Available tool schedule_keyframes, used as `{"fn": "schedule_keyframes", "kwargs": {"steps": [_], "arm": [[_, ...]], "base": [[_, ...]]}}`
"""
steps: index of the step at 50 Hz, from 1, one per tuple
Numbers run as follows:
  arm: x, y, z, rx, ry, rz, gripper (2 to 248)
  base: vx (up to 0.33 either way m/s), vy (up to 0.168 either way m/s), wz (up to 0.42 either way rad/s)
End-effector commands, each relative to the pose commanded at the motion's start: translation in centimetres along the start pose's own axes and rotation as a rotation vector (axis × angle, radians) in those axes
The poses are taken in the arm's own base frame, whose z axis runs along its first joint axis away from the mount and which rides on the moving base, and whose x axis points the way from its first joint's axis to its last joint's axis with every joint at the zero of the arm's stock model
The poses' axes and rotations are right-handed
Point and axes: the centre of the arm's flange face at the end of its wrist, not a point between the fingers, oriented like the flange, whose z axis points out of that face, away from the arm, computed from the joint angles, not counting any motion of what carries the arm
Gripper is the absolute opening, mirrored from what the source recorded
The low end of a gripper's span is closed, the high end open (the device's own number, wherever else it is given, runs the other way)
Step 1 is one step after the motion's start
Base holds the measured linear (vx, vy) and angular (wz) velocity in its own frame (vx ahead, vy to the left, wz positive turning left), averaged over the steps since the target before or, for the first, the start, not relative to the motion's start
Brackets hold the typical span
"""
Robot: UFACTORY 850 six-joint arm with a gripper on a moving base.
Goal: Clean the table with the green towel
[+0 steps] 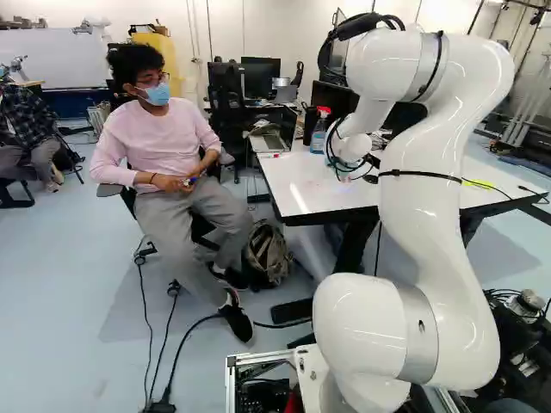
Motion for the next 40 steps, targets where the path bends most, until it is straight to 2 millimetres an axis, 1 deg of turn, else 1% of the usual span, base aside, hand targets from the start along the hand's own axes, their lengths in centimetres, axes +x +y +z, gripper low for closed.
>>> {"fn": "schedule_keyframes", "kwargs": {"steps": [24, 40], "arm": [[0.6, -4.1, 1.3, 0.050, 0.014, -0.032, 37], [0.2, -6.6, 0.6, 0.083, 0.008, -0.053, 37]], "base": [[0.000, 0.000, 0.000], [0.000, 0.000, 0.000]]}}
